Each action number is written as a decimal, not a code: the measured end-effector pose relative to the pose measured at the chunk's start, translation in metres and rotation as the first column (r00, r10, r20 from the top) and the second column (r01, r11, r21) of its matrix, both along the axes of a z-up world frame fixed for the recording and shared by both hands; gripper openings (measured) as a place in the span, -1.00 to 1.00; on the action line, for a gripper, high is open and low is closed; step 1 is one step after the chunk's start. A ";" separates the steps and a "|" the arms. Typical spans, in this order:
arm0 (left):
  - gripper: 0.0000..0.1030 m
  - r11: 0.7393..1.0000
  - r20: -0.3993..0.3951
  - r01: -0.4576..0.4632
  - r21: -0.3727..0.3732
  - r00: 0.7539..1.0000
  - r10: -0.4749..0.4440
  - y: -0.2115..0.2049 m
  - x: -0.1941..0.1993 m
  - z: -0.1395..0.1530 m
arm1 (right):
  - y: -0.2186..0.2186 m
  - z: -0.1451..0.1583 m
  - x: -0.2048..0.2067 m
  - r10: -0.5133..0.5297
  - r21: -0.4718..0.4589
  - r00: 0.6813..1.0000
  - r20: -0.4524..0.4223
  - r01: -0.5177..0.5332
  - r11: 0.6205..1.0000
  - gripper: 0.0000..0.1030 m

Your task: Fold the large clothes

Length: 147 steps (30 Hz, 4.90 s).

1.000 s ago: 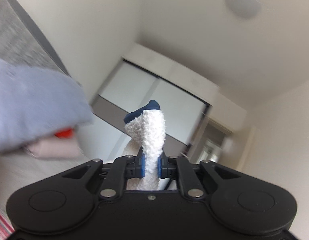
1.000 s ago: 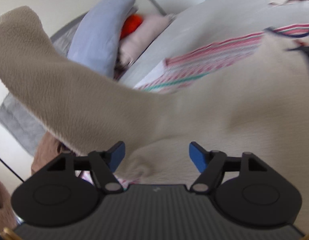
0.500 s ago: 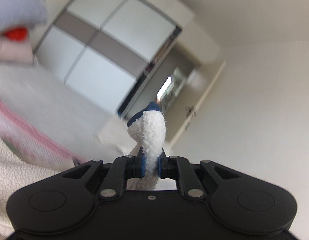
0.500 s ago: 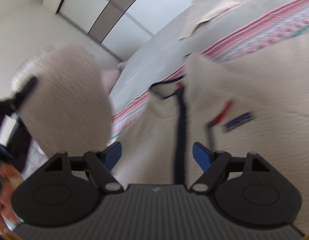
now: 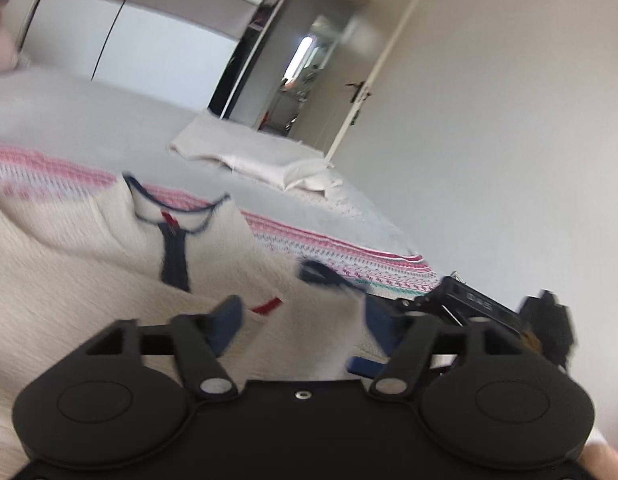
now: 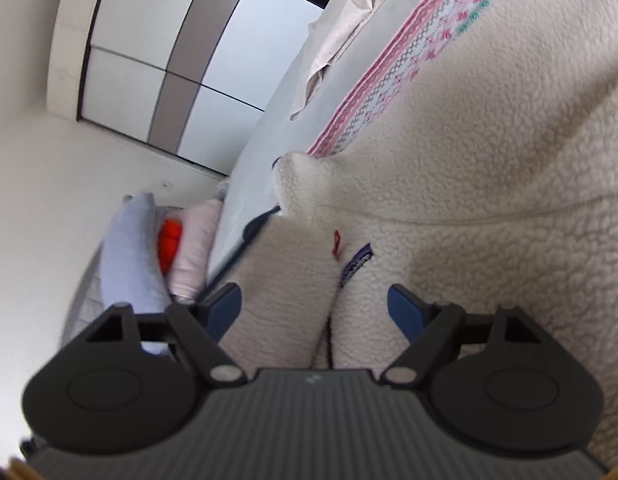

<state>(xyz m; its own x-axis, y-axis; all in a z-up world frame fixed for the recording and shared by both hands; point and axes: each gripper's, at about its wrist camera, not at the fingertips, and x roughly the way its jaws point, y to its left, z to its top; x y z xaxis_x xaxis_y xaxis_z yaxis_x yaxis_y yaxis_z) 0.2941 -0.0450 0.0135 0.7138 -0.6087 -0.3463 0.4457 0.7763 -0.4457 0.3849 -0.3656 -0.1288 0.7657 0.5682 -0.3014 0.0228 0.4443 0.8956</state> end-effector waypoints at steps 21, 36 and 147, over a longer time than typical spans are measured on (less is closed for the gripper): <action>-0.67 0.843 -0.110 -0.527 0.106 0.837 0.537 0.247 -0.006 -0.031 | 0.059 0.083 0.005 0.001 -0.547 0.985 0.173 0.095 0.832 -0.84; -0.57 0.867 -0.221 -0.321 0.380 0.879 0.422 0.229 0.003 -0.052 | 0.050 0.019 0.013 -0.048 -0.702 0.999 0.021 0.049 0.710 -0.78; 1.00 0.970 -0.198 -0.244 0.024 0.950 0.243 0.112 0.059 -0.052 | 0.207 0.053 -0.004 0.282 -0.911 0.959 -0.005 -0.120 0.394 -0.45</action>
<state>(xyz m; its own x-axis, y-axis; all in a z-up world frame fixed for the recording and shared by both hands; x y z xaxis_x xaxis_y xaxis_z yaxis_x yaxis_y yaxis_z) 0.3533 0.0668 -0.0381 0.7575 -0.4252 -0.4954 0.1460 0.8499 -0.5062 0.3808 -0.1582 -0.0762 0.7430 0.1762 -0.6457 -0.2598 0.9650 -0.0355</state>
